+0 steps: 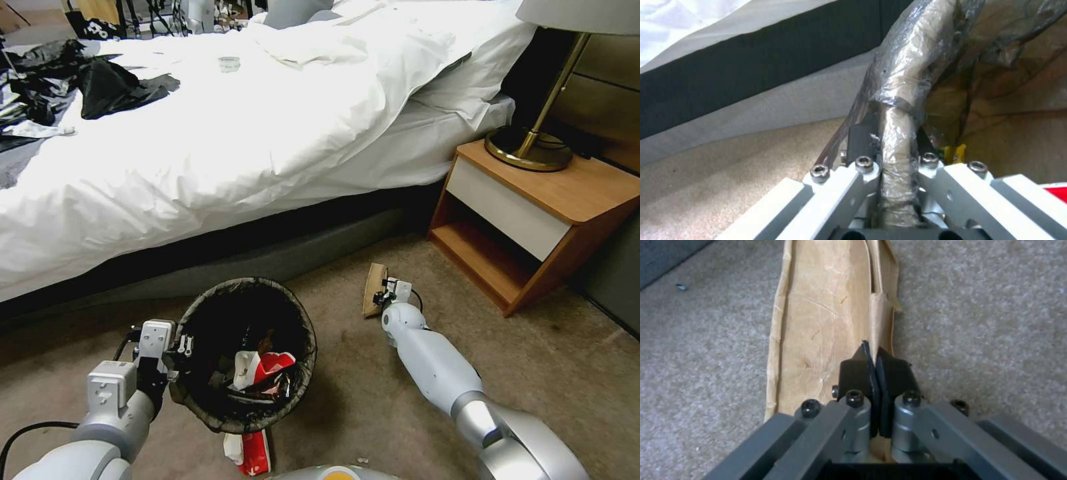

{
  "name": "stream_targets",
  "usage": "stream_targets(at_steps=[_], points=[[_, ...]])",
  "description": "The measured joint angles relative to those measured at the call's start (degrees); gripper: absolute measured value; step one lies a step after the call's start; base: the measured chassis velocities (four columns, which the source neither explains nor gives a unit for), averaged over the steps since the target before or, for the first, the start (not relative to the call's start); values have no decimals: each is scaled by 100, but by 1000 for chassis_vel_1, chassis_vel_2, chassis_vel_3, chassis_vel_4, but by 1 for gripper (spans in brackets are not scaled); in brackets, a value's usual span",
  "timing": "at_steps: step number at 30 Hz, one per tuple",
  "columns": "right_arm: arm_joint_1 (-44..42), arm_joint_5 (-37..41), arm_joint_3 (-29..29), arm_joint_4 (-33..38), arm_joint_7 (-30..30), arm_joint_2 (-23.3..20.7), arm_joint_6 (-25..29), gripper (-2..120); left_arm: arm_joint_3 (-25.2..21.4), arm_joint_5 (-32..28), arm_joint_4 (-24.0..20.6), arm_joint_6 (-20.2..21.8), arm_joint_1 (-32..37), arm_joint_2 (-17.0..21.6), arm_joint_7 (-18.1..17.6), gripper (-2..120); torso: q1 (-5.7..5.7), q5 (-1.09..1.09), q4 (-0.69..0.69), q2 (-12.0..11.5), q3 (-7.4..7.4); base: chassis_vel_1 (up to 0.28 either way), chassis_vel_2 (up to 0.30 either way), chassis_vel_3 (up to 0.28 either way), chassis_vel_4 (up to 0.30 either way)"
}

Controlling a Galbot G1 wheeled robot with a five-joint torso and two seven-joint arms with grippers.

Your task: Pick up the trash bin, then pick up the garbage from the floor and place it into the trash bin.

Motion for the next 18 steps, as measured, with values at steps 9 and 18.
stream_targets(at_steps=[9, 18], points=[[-406, -661, 322, 1250, 17, -324, 65, 0, -9, -13, 0, -2, 2, 13, -5, 1, 0, 1, 0, 0, 0, 0, 0, 0, 0], [-1259, -510, 378, 4114, -296, -1174, -571, 0, 32, -29, 0, 0, -49, 12, -28, 1, 0, 1, 0, 0, 0, 0, 0, 0, 0]])
